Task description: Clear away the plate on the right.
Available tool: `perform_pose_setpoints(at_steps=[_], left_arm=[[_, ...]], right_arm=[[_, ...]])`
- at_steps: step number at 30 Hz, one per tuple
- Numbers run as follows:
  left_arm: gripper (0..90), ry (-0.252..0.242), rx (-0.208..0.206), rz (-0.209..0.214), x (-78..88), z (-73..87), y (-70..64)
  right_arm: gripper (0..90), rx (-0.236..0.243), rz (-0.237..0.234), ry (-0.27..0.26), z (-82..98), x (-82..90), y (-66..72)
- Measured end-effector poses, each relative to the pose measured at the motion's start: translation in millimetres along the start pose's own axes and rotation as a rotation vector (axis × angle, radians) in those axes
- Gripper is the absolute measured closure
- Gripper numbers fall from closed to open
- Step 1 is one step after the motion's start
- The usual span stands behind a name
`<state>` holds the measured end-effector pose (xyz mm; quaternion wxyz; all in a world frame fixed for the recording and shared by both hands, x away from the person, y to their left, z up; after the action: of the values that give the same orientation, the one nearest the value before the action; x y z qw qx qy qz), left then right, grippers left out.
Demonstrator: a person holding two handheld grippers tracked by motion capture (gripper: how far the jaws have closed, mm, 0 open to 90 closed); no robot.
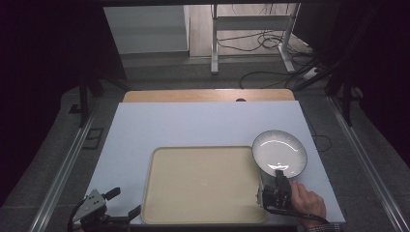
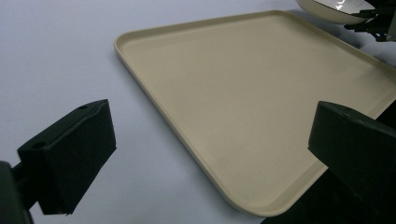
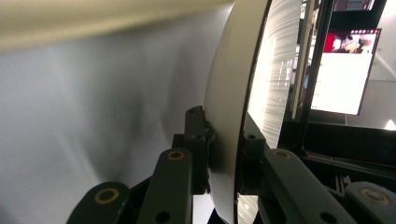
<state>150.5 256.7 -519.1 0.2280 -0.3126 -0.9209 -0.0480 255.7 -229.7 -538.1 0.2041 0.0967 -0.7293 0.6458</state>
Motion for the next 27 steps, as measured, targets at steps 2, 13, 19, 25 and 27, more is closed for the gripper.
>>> perform_pose_setpoints(at_steps=[2,13,19,25,27], left_arm=[[0.5,0.000,0.000,0.000,0.0,0.0,0.0],[0.5,0.002,0.002,0.001,-0.3,0.1,0.2],[0.5,0.005,0.003,0.003,-0.5,0.1,0.5],[0.5,0.008,0.005,0.006,-1.0,0.0,0.6],[0.5,0.009,0.004,0.006,-1.2,0.0,0.6]], right_arm=[[79.2,0.004,-0.001,-0.019,-6.1,4.9,0.4],[78.9,0.019,-0.051,-0.119,-27.5,16.3,3.3],[78.3,0.027,-0.063,-0.153,-38.7,22.5,7.7],[78.0,0.022,-0.043,-0.210,-47.5,25.6,12.5],[78.0,0.042,-0.075,-0.184,-51.9,30.2,11.6]])
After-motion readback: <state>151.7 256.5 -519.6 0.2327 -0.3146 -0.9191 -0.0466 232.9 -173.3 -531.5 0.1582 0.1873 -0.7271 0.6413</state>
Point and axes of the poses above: each handheld gripper's, and its own axes: x roughly backward along the jaws, z roughly out of its underside, y roughly to its left, the point moved 1 cm from there along -x, roughly forward along the jaws, and after that the axes turned 9 degrees about -x, right-handed, at the moved point
